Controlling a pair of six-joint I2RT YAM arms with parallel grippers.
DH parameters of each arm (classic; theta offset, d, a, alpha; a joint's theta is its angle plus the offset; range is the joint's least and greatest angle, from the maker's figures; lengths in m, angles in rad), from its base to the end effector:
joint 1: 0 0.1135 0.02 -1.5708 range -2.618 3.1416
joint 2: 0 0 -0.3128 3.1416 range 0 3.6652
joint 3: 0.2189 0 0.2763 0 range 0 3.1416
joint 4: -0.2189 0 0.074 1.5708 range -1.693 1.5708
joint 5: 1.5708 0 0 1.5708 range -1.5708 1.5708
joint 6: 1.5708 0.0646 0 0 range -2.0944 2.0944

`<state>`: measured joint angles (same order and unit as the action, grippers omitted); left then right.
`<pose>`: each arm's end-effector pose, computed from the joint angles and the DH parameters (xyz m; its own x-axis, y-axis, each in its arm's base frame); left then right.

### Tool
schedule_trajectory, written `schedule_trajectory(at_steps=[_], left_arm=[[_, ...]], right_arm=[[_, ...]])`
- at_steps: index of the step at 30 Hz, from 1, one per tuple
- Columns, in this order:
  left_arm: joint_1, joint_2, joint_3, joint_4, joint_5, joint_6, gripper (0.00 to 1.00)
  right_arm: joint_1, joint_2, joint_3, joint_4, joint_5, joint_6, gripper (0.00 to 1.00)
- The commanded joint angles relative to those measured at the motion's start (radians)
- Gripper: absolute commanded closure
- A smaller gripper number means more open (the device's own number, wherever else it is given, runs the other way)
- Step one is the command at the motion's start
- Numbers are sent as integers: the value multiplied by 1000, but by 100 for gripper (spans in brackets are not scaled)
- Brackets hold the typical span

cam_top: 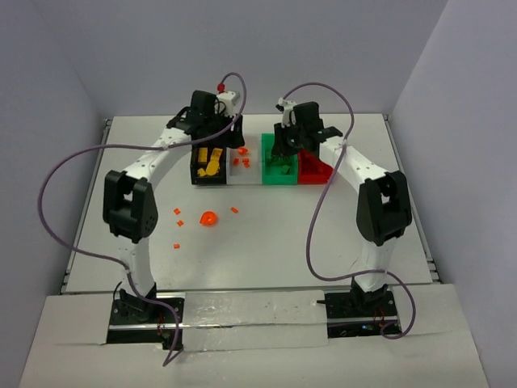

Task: Sort the legos into containers by color

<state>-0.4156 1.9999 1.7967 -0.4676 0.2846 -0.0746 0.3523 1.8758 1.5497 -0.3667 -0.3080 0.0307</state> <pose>0.4803 -0.2318 0.3177 -0.6110 0.1914 -0.7681 0.5447 0.8058 -0.2324 0.4559 0.1885 0.2957 -0.6160 -0.1953 -0.7632 -0.5291 0.8203 0.2171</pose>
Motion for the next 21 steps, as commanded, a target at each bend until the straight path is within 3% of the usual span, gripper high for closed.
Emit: schedule_trajectory(at_steps=[1, 3, 6, 10, 13, 16, 21], left_arm=[[27, -259, -104, -25, 74, -5, 22], [45, -333, -176, -37, 106, 0, 17], [86, -444, -293, -40, 151, 27, 1], [111, -591, -447, -40, 129, 64, 1], [119, -670, -544, -34, 110, 64, 1], [121, -748, -637, -29, 130, 118, 1], [122, -844, -727, -36, 115, 171, 1]], right_arm=[[-6, 62, 91, -38, 77, -16, 99], [-4, 87, 105, -32, 96, -17, 98], [-4, 105, 123, -35, 116, -19, 96], [-2, 128, 139, -39, 129, -20, 85], [3, 141, 153, -51, 144, -20, 60], [12, 139, 159, -62, 152, -20, 43], [33, 104, 150, -72, 175, -54, 36]])
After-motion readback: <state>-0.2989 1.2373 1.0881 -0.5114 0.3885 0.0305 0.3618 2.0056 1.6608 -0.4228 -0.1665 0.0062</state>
